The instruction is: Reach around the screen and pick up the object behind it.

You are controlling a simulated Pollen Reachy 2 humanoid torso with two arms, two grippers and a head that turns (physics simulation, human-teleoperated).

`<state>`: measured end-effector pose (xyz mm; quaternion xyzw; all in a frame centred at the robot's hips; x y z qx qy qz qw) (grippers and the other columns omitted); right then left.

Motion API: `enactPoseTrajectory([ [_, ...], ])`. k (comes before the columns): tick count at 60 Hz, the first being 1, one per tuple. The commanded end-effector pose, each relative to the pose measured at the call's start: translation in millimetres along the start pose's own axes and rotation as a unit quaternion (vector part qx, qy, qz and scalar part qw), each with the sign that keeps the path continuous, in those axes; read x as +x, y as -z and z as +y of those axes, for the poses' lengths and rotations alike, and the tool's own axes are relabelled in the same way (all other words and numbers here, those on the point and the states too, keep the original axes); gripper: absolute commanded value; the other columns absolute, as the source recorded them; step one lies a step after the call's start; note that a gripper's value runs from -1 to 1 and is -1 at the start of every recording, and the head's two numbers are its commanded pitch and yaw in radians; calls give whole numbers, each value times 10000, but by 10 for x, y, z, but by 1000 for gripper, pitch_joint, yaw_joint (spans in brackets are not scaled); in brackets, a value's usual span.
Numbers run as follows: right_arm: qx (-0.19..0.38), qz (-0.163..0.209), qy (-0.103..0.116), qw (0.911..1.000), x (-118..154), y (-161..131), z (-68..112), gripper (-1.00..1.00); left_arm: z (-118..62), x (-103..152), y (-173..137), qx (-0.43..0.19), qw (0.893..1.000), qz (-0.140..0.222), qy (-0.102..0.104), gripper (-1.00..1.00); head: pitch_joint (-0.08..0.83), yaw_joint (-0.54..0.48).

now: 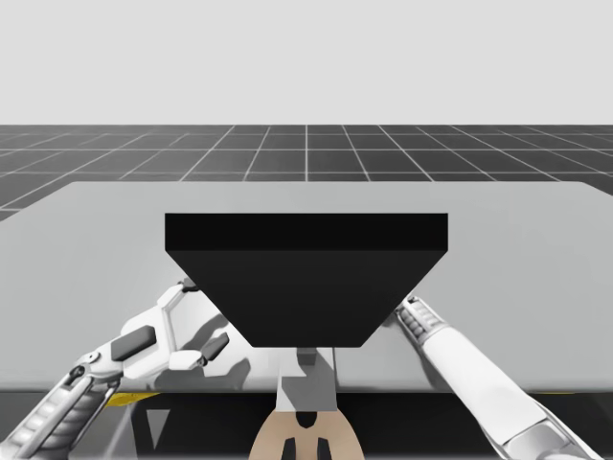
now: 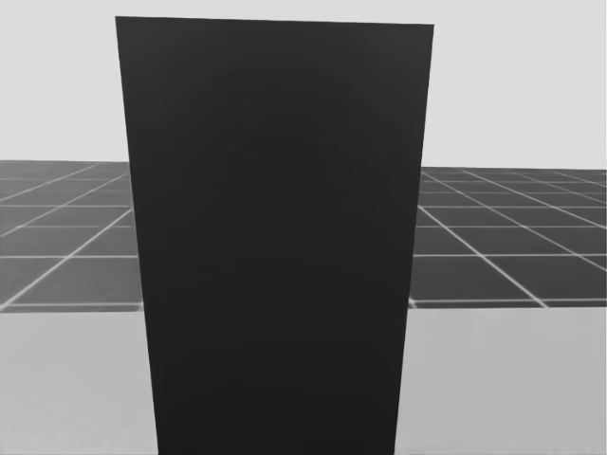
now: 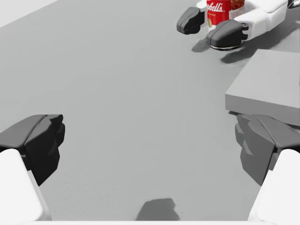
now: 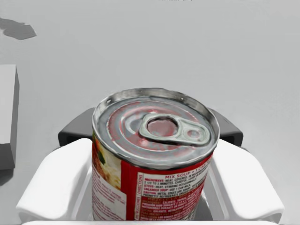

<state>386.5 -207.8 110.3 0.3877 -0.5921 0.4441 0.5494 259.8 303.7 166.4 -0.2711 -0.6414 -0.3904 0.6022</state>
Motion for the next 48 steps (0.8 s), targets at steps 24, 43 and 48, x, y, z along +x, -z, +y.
enactPoseTrajectory([
  [24,-998,69,-450,9940,231,-1169,126,1000,12,26,-18,133,9999,-18,68,-1000,114,-53],
  [43,-2007,-113,-656,9774,467,-1830,-9,1000,39,48,-58,259,9996,-35,77,-1000,113,-52],
  [48,-2266,-152,-723,9712,521,-1906,-83,1000,37,45,-53,261,9996,-26,80,-1000,111,-52],
])
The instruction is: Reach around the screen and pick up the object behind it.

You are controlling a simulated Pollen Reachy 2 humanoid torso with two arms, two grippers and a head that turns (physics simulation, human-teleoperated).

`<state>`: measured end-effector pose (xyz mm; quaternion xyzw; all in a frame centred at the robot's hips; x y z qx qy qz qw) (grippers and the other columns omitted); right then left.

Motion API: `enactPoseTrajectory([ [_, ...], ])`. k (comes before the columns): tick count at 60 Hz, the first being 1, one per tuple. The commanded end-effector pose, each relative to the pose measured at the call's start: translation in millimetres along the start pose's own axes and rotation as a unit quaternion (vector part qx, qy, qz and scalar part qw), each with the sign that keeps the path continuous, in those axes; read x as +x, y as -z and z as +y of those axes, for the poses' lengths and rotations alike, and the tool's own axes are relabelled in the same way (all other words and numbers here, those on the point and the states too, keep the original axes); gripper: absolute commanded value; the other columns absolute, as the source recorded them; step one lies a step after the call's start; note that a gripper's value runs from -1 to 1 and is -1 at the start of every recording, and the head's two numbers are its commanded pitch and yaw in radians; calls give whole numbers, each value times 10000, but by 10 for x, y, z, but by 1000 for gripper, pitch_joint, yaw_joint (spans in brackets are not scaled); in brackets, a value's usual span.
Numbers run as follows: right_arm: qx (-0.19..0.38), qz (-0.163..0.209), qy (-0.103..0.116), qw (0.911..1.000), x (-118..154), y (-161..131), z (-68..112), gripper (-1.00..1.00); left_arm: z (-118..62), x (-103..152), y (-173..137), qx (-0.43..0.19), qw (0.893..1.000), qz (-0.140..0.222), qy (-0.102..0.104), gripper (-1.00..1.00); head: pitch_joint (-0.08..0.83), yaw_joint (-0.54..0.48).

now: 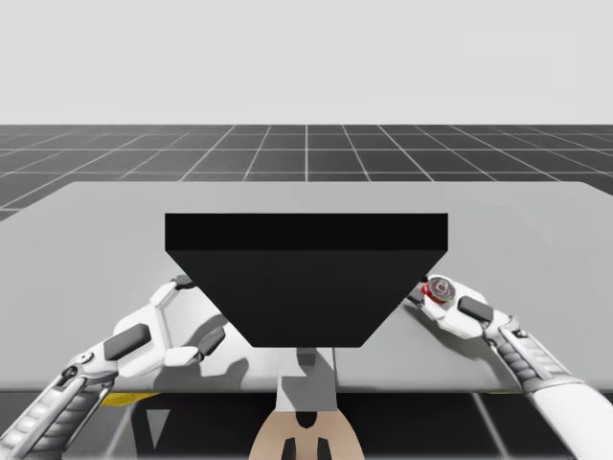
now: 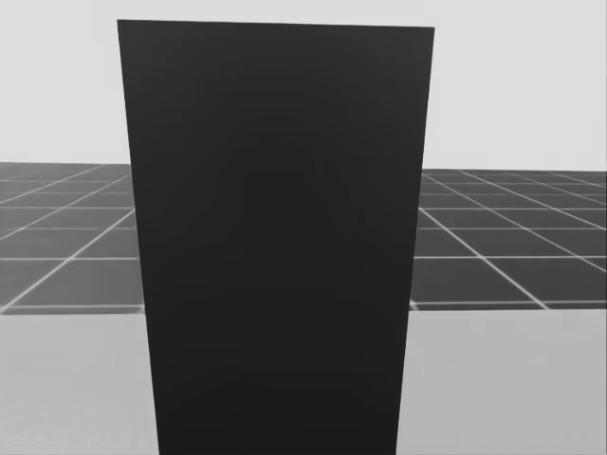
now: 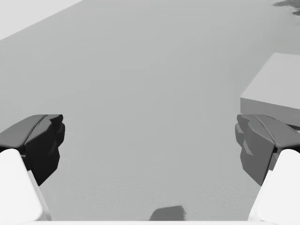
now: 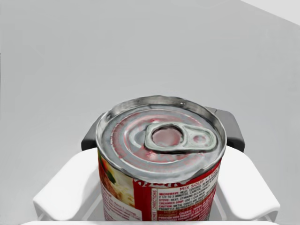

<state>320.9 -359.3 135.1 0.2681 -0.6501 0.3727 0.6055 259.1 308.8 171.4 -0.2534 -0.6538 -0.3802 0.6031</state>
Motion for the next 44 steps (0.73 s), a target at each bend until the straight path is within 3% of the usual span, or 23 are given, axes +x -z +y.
enactPoseTrajectory([
  [1,-838,-484,-356,9947,257,-209,-339,1000,6,-1,-2,41,10000,7,3,-1000,112,-53],
  [14,-1733,-568,-571,9816,550,-231,-592,1000,29,10,-14,147,9999,-9,21,-1000,115,-52],
  [28,-2478,-1067,-895,9588,1258,-334,-769,1000,45,18,-34,207,9998,-23,32,-1000,112,-51],
  [44,-3214,-2030,-657,9226,1994,-450,-705,1000,106,52,-82,402,9991,-130,27,-1000,112,-54],
])
